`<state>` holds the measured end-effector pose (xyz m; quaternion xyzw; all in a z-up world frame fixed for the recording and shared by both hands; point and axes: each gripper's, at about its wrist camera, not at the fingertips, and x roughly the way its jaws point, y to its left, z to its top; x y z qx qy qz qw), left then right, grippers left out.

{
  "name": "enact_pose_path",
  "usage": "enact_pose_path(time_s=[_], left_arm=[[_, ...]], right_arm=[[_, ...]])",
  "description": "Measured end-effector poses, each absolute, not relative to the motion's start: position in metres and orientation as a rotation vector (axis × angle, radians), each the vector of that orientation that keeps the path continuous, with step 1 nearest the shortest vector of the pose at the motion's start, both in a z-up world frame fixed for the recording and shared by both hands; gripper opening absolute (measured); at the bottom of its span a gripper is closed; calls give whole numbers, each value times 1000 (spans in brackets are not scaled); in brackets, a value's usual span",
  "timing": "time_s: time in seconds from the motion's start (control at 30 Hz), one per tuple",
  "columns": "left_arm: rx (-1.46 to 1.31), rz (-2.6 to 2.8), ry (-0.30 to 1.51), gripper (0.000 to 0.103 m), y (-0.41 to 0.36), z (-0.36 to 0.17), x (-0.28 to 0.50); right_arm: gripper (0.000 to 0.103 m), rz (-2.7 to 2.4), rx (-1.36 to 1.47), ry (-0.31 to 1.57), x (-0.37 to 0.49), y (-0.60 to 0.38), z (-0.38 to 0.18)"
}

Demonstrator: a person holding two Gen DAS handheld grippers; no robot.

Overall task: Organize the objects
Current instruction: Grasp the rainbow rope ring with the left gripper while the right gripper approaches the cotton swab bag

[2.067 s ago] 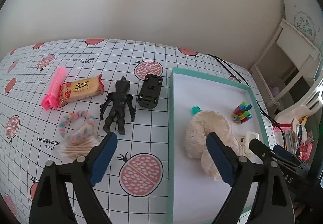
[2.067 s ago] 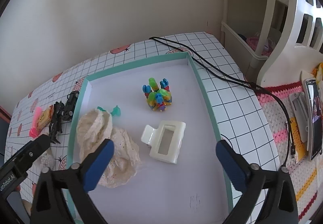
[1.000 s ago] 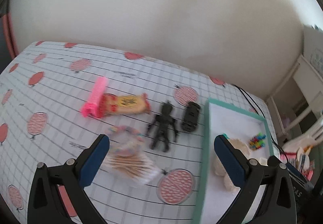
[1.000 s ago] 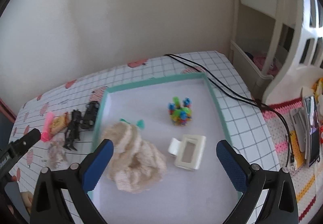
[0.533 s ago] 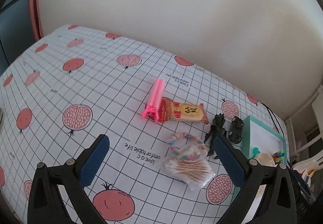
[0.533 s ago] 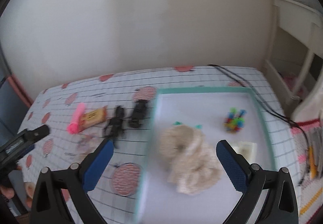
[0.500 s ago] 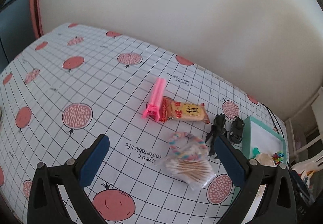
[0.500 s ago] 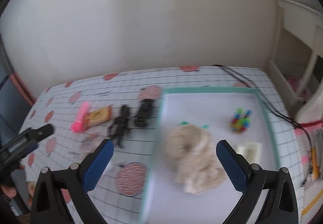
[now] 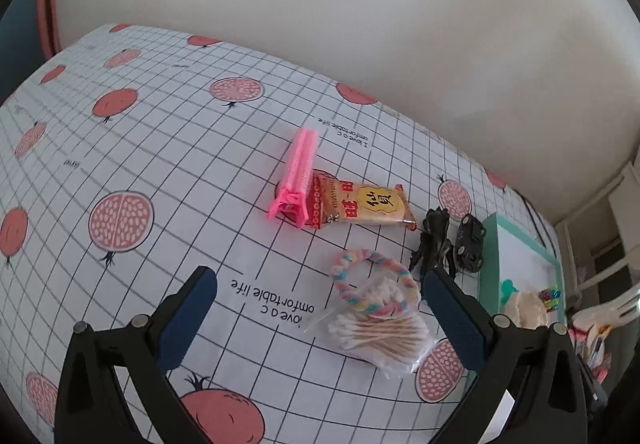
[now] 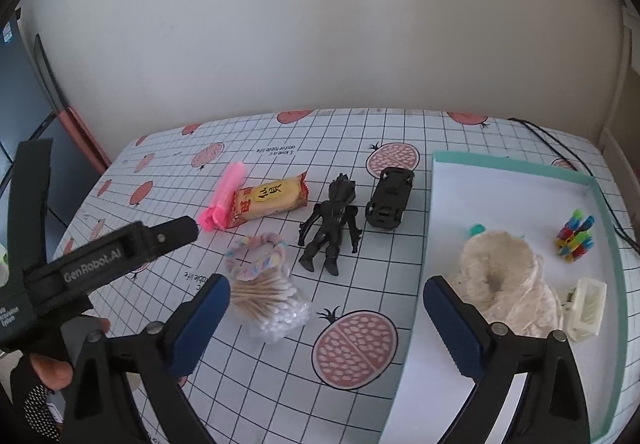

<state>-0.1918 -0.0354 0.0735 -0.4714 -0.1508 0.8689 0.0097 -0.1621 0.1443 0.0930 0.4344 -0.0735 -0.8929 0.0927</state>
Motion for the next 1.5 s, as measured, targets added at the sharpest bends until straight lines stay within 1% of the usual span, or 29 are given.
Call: enact_pose_path(time_s=[0.1,0.2,0.3,0.4,0.47,0.67,0.93,1.0,1.17,1.23,1.3,1.47,1.5], left_arm=[[-1477,2714,-404,103,-30,72,-194],[-1476,2693,-380,102,-27,70,-196],[-1478,2671,-354,95,-24,69,-197],[-1472,2646,-303,93,-18,67,-199],[-1469,2631,-266,90,-13,67,-199],[-1506,2591,-156,88,2,57,-203],[-1547,2554,-27,74,18,46,-204],[-1545,2542,6,73,21,45,-203],[-1521,2528,31,70,25,45,-202],[-1514,2532,45,63,26,44,-202],[-1512,2538,67,60,28,42,-203],[-1488,2519,101,60,35,40,-201],[-1479,2516,105,57,37,40,-201]], right_arm=[[96,-2627,1314,-188,-164,140,86],[94,-2609,1338,-167,-165,136,79],[91,-2590,1355,-180,-167,135,73],[90,-2571,1378,-181,-169,134,66],[88,-2558,1392,-171,-169,133,63],[88,-2522,1442,-172,-172,133,51],[88,-2522,1468,-144,-174,134,46],[88,-2522,1480,-142,-174,134,44],[88,-2518,1488,-131,-173,135,43],[88,-2518,1487,-132,-173,135,43],[88,-2517,1486,-134,-172,135,43],[88,-2517,1486,-138,-173,135,43],[88,-2517,1486,-139,-173,135,43]])
